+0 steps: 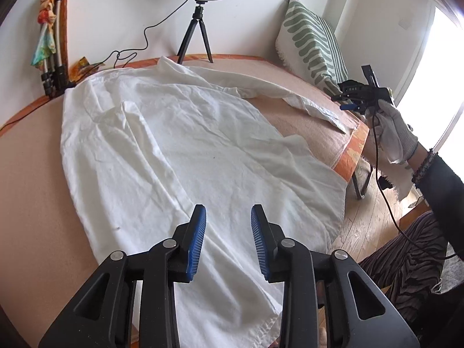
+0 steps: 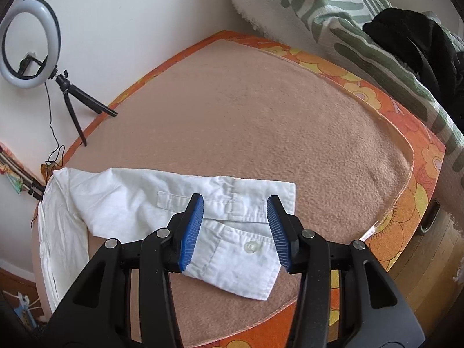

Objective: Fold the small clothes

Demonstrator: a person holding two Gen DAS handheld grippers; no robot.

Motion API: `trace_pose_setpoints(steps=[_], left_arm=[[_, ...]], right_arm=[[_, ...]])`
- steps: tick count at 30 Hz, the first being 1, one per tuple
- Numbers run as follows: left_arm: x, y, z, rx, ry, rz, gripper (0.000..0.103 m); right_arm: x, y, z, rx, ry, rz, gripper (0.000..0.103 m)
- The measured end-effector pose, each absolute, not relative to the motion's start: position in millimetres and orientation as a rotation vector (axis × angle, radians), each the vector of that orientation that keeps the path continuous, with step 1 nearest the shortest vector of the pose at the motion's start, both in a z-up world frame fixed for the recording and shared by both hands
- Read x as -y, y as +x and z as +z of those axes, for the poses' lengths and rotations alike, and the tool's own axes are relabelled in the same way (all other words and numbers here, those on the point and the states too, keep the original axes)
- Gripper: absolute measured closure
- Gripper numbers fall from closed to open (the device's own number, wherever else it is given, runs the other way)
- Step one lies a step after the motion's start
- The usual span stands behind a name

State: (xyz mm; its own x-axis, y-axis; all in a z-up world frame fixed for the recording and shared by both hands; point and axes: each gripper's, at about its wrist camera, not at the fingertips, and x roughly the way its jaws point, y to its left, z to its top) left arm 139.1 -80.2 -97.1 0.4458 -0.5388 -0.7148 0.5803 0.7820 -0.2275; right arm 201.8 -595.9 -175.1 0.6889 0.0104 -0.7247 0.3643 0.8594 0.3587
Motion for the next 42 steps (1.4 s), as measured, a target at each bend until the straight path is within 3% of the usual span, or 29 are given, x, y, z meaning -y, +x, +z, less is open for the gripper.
trace_pose_setpoints(steps=[3, 14, 15, 17, 20, 26, 33, 42], left_arm=[[91, 149, -94, -0.871, 0.041, -0.693, 0.056], [135, 178, -99, -0.886, 0.034, -0.734, 0.056], [137, 180, -99, -0.885, 0.032, -0.738, 0.056], [137, 183, -100, -0.885, 0.020, -0.737, 0.056], [134, 189, -102, -0.888, -0.008, -0.733, 0.056], [125, 193, -103, -0.889, -0.050, -0.712, 0.056], [110, 195, -102, -0.898, -0.138, -0.691, 0.056], [95, 188, -106, -0.921, -0.297, -0.689, 0.056]], right_arm=[[615, 206, -193, -0.823, 0.512, -0.243, 0.055], [623, 217, -213, -0.825, 0.437, -0.243, 0.056], [620, 219, -213, -0.826, 0.411, -0.245, 0.060], [612, 222, -213, -0.837, 0.372, -0.241, 0.094], [605, 224, -212, -0.842, 0.353, -0.235, 0.098], [576, 200, -166, -0.736, 0.344, -0.155, 0.099], [477, 150, -110, -0.623, 0.249, 0.102, 0.099], [339, 87, -116, -0.673, 0.054, 0.487, 0.099]])
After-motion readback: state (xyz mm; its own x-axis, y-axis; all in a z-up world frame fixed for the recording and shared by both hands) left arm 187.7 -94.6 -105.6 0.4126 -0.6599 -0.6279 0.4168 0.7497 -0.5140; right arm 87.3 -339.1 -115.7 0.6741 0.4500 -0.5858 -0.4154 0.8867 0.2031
